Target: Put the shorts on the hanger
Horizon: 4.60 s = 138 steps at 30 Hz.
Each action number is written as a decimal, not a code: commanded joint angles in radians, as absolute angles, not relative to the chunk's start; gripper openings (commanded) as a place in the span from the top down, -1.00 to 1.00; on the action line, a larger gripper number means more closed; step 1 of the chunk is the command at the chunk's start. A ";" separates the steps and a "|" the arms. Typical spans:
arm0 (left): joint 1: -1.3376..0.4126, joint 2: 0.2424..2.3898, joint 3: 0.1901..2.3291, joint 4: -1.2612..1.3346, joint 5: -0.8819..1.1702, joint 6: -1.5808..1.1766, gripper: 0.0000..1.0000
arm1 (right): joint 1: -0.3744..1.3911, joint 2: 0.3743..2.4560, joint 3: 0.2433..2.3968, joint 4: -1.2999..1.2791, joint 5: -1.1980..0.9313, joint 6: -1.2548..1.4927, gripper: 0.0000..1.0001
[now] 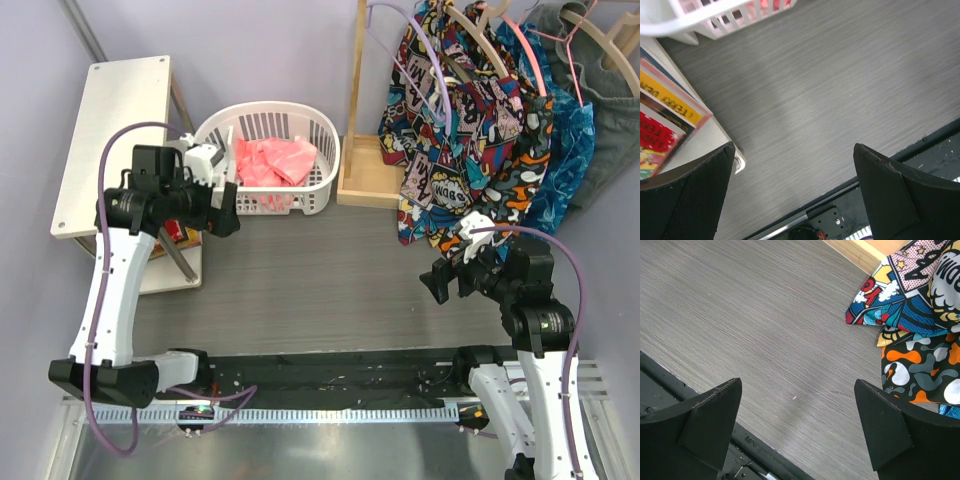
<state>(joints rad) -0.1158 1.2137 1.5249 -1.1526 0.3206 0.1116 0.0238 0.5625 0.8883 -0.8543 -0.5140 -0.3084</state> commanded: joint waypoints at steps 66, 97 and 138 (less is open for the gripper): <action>-0.463 1.758 2.465 -0.750 0.201 -0.038 1.00 | 0.020 0.670 0.991 -0.796 -0.613 -0.238 -0.99; -0.609 1.269 1.348 -0.531 0.070 -0.334 1.00 | 0.021 0.729 0.894 -0.645 -0.778 -0.124 -0.95; -0.307 1.310 1.135 -0.772 0.588 0.807 -0.41 | 0.443 1.670 0.923 -0.186 -0.485 0.086 -0.04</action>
